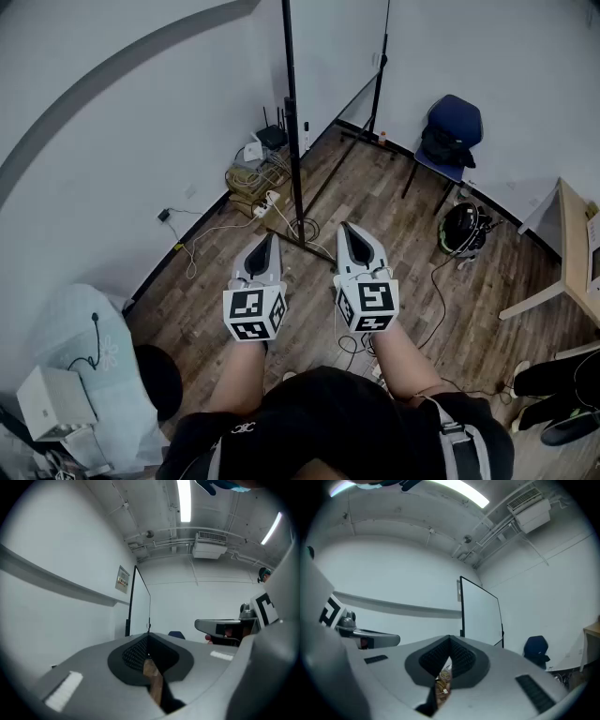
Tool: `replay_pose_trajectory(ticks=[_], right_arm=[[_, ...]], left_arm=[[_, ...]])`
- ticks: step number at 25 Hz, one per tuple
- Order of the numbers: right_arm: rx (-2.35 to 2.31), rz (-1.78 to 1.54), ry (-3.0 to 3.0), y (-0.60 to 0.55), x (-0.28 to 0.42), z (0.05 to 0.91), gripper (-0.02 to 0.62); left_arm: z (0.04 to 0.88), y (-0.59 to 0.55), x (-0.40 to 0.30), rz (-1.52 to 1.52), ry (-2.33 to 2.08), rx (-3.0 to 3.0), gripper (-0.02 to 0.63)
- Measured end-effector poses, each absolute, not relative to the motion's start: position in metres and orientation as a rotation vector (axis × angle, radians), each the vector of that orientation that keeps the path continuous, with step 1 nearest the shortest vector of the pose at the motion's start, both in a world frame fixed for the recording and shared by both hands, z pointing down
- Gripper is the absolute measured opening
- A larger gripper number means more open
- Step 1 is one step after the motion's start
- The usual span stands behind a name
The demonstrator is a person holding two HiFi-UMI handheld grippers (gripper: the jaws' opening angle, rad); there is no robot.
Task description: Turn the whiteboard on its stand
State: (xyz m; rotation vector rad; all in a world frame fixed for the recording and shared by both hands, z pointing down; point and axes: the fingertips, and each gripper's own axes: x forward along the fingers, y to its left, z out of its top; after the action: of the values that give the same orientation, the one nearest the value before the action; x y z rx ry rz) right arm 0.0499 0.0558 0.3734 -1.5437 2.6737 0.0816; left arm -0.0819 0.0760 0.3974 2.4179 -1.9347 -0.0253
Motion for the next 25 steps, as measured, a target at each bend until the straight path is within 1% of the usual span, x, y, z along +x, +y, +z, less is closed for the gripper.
replay_pose_trajectory(ticks=[12, 25], right_arm=[[-1.503, 0.043, 2.659, 0.064, 0.037, 0.369, -0.008], [-1.603, 0.034, 2.673, 0.08, -0.03, 0.392, -0.008]], left_arm=[[0.398, 0.074, -0.088, -0.013, -1.898, 2.438, 0.008], [0.411, 0.085, -0.154, -0.058, -1.788, 2.474, 0.007]])
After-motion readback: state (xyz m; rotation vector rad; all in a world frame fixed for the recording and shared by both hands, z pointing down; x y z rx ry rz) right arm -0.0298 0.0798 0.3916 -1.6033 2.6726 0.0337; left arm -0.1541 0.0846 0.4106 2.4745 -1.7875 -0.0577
